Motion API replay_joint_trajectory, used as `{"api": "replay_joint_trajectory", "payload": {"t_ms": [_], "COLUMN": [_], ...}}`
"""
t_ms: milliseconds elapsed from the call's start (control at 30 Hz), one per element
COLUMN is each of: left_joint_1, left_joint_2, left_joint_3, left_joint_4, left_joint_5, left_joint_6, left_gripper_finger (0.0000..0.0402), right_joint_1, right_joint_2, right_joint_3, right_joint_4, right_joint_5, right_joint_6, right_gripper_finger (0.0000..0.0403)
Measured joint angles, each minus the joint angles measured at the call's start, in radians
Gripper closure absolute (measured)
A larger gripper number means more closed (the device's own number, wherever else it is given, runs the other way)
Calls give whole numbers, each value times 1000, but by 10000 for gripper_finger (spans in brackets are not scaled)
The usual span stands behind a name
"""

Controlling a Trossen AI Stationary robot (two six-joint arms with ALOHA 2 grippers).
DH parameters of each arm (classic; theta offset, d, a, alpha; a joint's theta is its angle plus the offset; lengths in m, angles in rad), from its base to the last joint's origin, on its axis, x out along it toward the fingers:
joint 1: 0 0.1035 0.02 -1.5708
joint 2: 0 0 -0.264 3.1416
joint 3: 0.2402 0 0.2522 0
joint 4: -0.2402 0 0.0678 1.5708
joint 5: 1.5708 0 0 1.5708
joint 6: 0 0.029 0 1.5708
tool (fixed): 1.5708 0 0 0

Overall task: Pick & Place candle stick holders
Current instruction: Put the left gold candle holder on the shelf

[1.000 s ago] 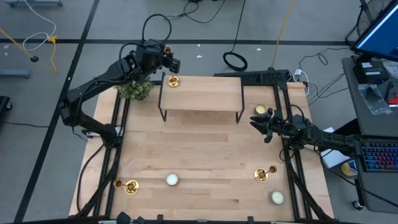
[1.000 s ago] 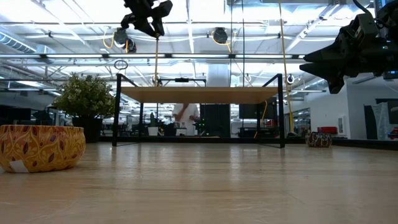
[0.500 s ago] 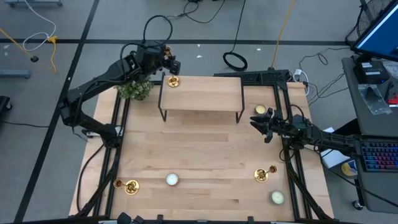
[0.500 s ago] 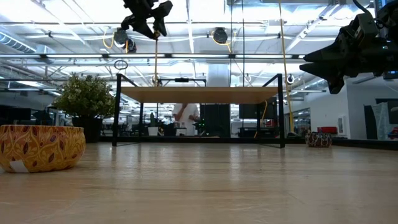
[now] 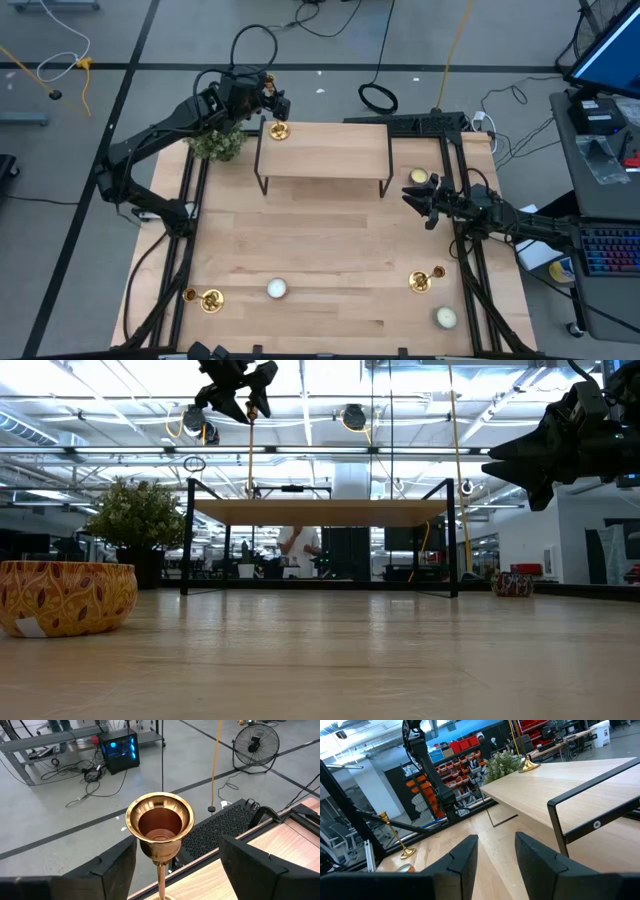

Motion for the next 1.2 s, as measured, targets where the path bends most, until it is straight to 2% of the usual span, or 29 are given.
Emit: {"api": "replay_joint_trajectory", "payload": {"t_ms": [600, 1200], "left_joint_1": [5, 8], "left_joint_2": [-27, -116], "left_joint_3": [1, 1], "left_joint_4": [-30, 63], "left_joint_5": [-10, -21], "left_joint_6": [37, 87], "left_gripper_finger": [123, 120], "right_joint_1": [0, 0], "right_joint_2": [0, 0], "right_joint_3": [0, 0], "right_joint_4": [0, 0], "right_joint_5": [0, 0], "right_joint_6": [0, 0], "right_gripper_finger": [277, 277]}}
